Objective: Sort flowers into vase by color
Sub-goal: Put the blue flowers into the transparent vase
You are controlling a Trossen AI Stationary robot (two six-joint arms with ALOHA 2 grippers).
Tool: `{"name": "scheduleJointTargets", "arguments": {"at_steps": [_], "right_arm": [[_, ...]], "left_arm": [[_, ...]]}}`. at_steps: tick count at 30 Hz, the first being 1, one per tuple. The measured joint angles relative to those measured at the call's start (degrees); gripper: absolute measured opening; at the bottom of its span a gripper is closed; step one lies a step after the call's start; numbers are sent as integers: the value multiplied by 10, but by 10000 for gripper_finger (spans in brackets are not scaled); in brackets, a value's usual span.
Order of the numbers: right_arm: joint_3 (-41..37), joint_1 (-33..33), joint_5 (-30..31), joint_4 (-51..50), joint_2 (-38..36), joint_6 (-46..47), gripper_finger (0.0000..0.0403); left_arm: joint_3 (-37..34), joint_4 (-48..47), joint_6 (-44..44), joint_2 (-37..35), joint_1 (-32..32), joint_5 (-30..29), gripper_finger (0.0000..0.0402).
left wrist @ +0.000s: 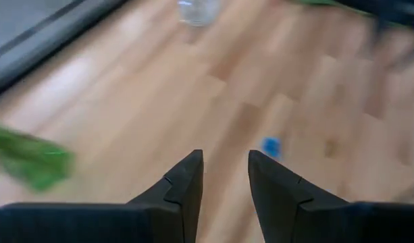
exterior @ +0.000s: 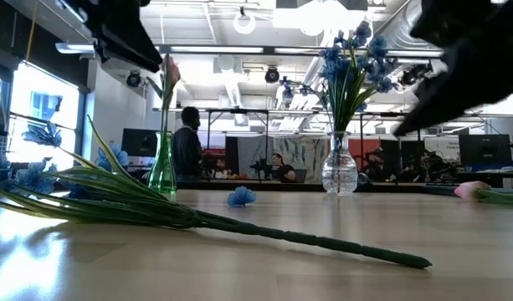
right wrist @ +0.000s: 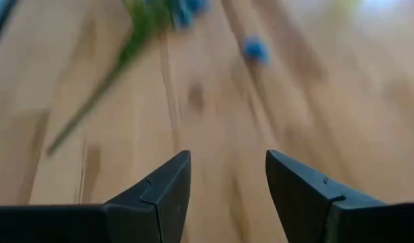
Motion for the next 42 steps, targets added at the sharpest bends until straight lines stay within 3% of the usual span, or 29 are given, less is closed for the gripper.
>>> {"name": "scheduleJointTargets", "arguments": {"at_steps": [3, 8, 11, 14, 16, 20, 22, 26, 30, 35, 37, 42], "right_arm": [[0, -6, -51, -122, -19, 114, 188], [0, -22, -137, -326, -47, 293, 188], [0, -34, -126, -402, -48, 360, 188], [0, -44, -87, -395, -46, 368, 188], [0, -50, -61, -357, -46, 329, 188], [0, -68, -7, -243, -46, 229, 188], [0, -77, 11, -182, -46, 181, 188], [0, -86, 15, -88, -46, 85, 188], [0, -87, 43, -57, -45, 38, 188], [0, -87, 89, -61, -38, 36, 188], [0, -87, 89, -63, -38, 34, 188], [0, -87, 87, -61, -38, 39, 188]], "left_arm": [[-41, 95, -10, 12, -63, -20, 102], [-114, 279, -8, 59, -126, -107, 101], [-145, 366, -9, 99, -135, -143, 101], [-163, 430, -24, 144, -136, -139, 101], [-161, 430, -32, 166, -136, -105, 101], [-112, 409, 55, 197, -165, 35, 96], [-76, 386, 58, 220, -189, 84, 87], [-7, 293, -60, 279, -232, 198, 64], [11, 242, -163, 346, -264, 229, 37], [14, 191, -96, 411, -228, 164, 11], [14, 165, -32, 418, -192, 94, 4], [50, 103, 90, 398, -114, -157, 1]]}}
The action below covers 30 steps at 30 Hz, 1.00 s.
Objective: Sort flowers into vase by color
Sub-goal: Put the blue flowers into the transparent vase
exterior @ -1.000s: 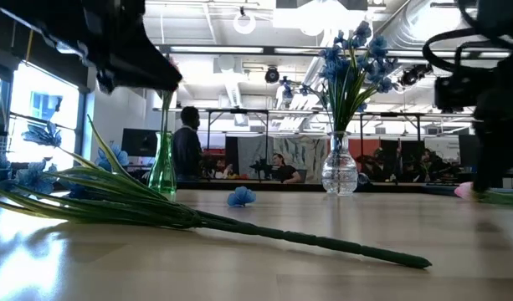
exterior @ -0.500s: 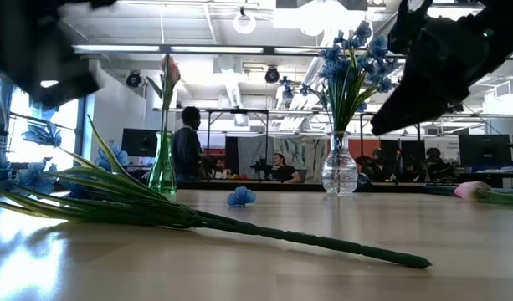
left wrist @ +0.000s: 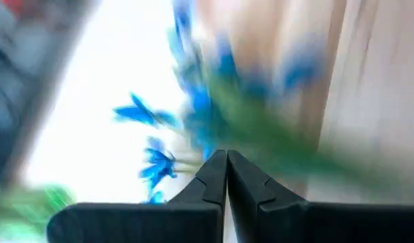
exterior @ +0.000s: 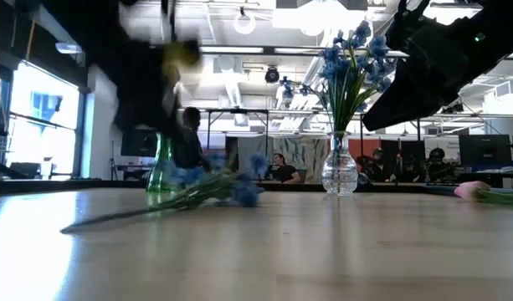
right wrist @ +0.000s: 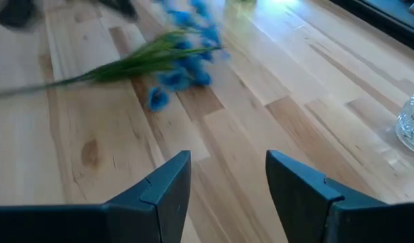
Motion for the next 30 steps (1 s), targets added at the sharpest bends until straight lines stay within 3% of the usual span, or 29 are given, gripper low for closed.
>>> {"name": "scheduleJointTargets", "arguments": {"at_steps": [2, 4, 7, 10, 14, 18, 24, 30], "right_arm": [[0, -2, 1, -1, 3, 10, 188], [0, -3, 2, 1, 7, 11, 188], [0, -3, 2, 3, 17, 14, 188], [0, -3, 4, 10, 31, 15, 188], [0, -3, 4, 36, 64, 14, 188], [0, -3, 0, 68, 105, 13, 188], [0, -4, -1, 97, 150, 8, 188], [0, -3, -4, 101, 149, -7, 188]], "left_arm": [[32, -15, 27, -30, 8, -46, 0], [49, -41, 35, -48, 17, -53, 0], [50, -46, -3, -70, 26, -29, 1], [43, -36, -65, -94, 31, 35, 8], [13, -34, -132, -86, 39, 133, 53], [-29, -7, -189, -73, 42, 194, 119], [-56, 42, -240, -35, 44, 188, 191], [-55, 115, -224, 20, 51, 189, 181]]}}
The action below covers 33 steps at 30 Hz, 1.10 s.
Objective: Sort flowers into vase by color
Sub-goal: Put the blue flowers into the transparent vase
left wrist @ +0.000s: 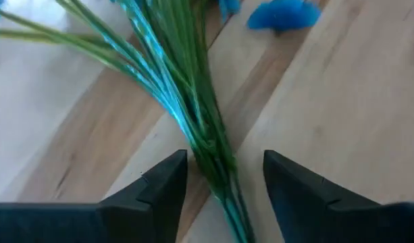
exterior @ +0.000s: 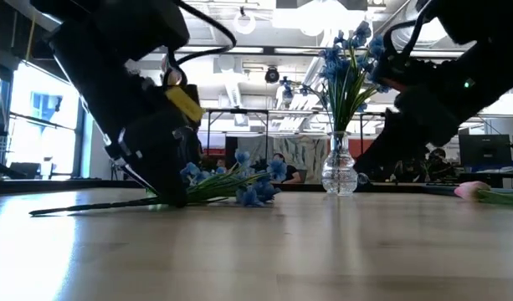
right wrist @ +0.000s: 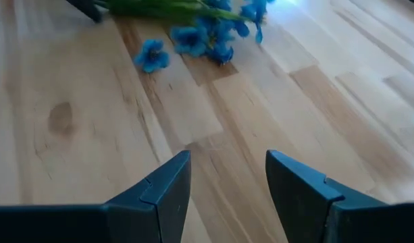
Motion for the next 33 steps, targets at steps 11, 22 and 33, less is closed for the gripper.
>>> {"name": "scheduleJointTargets", "arguments": {"at_steps": [11, 22, 33], "right_arm": [[0, 64, -130, -133, -243, -25, 188], [0, 100, -151, -121, -283, -90, 188], [-52, 145, -78, 330, -55, -278, 188]], "left_arm": [[1, 11, 37, 15, 9, 6, 35], [-1, 224, 178, -5, 10, -38, 4], [-1, 526, 405, -11, 29, -31, 4]]}}
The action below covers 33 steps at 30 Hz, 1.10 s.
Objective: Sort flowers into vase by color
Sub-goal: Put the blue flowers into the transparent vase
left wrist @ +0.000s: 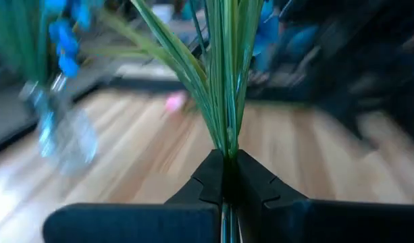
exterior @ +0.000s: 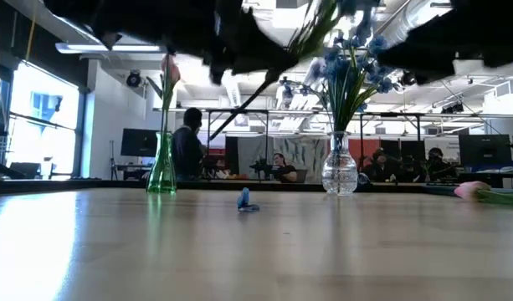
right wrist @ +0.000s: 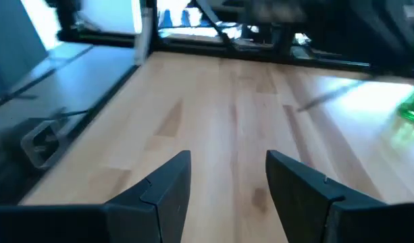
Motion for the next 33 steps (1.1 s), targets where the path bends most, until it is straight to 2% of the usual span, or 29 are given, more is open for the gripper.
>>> {"name": "scheduleJointTargets", "arguments": {"at_steps": [8, 11, 13, 16, 19, 23, 28, 33], "right_arm": [[-110, -52, 25, 239, 20, 4, 188], [-118, -84, 15, 349, 19, -42, 192], [-108, -104, 0, 370, 19, -69, 203], [-76, -131, -30, 361, 19, -78, 233], [-39, -155, -42, 311, 19, -74, 264], [12, -165, -89, 286, 19, -126, 278], [67, -166, -80, 222, 19, -116, 247], [119, -165, -49, 107, 19, -113, 176]], "left_arm": [[0, 105, 65, 0, 38, 160, 4], [0, 128, 80, 0, 46, 184, 4], [0, 136, 80, 0, 48, 184, 4], [0, 135, 74, 0, 48, 184, 4], [0, 135, 70, 0, 48, 184, 4], [0, 138, 77, 0, 48, 186, 3], [0, 135, 81, -1, 48, 180, 3], [0, 133, 79, -1, 46, 180, 14]]}}
